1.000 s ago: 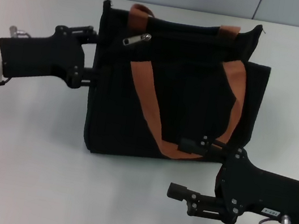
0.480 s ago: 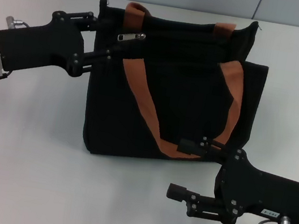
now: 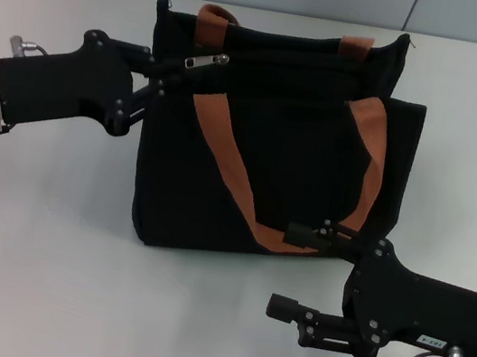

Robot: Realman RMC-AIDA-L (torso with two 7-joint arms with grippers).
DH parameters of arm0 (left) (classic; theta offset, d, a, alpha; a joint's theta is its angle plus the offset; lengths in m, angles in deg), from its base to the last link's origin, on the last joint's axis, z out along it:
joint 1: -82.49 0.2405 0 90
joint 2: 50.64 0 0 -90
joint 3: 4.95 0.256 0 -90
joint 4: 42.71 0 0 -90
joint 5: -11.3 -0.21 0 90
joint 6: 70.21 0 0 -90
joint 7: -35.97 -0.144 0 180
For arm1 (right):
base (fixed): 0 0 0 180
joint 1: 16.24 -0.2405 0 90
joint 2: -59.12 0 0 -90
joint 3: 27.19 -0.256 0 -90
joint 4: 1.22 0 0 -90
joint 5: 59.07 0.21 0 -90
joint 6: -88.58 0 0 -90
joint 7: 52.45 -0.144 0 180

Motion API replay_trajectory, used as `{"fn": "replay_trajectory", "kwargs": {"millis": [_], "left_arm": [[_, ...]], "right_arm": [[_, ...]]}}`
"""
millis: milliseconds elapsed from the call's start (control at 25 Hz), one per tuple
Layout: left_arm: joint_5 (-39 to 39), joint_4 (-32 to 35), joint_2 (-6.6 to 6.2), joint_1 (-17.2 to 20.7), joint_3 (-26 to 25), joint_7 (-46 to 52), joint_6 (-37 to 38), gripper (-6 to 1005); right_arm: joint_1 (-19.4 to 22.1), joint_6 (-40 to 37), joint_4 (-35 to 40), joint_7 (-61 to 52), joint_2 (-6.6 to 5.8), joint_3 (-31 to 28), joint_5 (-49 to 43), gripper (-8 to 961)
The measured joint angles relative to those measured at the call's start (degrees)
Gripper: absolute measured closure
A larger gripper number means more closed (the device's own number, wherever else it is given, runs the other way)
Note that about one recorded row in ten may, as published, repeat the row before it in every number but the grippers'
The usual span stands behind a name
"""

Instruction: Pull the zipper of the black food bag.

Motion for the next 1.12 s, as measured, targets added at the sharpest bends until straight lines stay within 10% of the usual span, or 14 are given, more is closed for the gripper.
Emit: {"fn": "replay_trajectory", "kwargs": {"millis": [120, 360, 680, 1120], "left_arm": [[-0.6, 0.6, -0.07, 0.0, 0.4, 2.7, -0.6, 803], [-3.0, 1.4, -0.16, -0.1, 0.4, 4.2, -1.0, 698], [-4.3, 2.0, 0.01, -0.6, 0.4, 5.5, -1.9, 276], [-3.4, 2.0, 0.27, -0.6, 0.3, 2.5, -2.2, 320]], "right_arm": [[0.0, 0.4, 0.0, 0.0, 0.0, 0.0, 0.0, 174], [0.0, 0.6, 0.0, 0.0, 0.0, 0.0, 0.0, 176], [-0.4, 1.3, 0.0, 0.0, 0.0, 0.0, 0.0, 178], [-0.5, 1.4, 0.0, 0.0, 0.0, -0.1, 0.1, 182]]}}
